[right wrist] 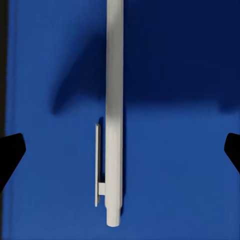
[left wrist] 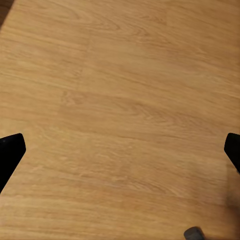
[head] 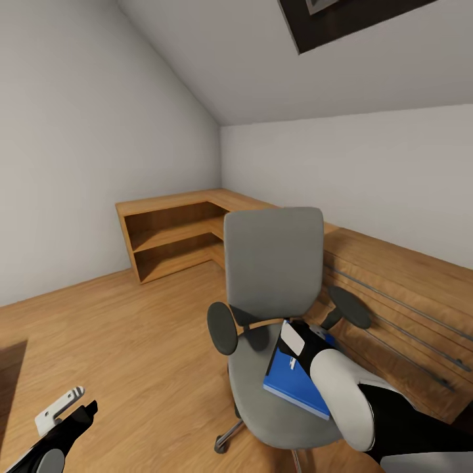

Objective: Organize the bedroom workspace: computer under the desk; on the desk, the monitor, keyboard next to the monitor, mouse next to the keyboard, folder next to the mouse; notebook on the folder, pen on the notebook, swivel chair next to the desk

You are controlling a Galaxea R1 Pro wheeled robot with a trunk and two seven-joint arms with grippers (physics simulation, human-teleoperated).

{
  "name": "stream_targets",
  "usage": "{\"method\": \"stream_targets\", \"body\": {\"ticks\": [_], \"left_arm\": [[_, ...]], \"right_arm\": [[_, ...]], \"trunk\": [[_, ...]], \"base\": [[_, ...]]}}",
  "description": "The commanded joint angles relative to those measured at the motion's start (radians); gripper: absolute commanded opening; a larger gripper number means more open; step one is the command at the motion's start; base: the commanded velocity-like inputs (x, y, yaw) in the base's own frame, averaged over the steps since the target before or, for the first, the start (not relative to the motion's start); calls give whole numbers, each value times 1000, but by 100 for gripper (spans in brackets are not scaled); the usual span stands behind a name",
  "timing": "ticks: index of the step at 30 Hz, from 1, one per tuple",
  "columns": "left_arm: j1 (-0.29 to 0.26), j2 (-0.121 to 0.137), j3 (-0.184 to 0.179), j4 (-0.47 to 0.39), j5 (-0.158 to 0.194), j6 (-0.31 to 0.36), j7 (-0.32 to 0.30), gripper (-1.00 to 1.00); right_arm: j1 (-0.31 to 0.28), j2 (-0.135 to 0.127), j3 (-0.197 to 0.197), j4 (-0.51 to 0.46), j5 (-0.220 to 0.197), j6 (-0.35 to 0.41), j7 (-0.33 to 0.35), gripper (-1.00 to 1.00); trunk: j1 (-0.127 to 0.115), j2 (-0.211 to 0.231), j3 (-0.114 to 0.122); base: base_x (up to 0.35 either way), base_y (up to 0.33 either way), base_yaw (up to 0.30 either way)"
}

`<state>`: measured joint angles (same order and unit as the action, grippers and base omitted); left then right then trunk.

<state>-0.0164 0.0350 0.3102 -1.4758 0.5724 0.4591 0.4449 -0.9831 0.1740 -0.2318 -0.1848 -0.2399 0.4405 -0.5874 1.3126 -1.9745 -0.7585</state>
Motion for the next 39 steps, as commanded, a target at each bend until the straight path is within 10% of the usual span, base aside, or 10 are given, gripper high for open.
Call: {"method": "stream_targets", "body": {"ticks": [1,39], "left_arm": [[-1,0,0,-1,10,3,8,100],[-1,0,0,-1,12,4,7,100]], "right_arm": [[0,0,-1,-2,-3,5,-5,100],[0,0,-1,-2,-2,5,-5,100]], "trunk": [[0,0,-1],[31,-56,-26]], "base": [[0,0,0],[0,0,0]]}}
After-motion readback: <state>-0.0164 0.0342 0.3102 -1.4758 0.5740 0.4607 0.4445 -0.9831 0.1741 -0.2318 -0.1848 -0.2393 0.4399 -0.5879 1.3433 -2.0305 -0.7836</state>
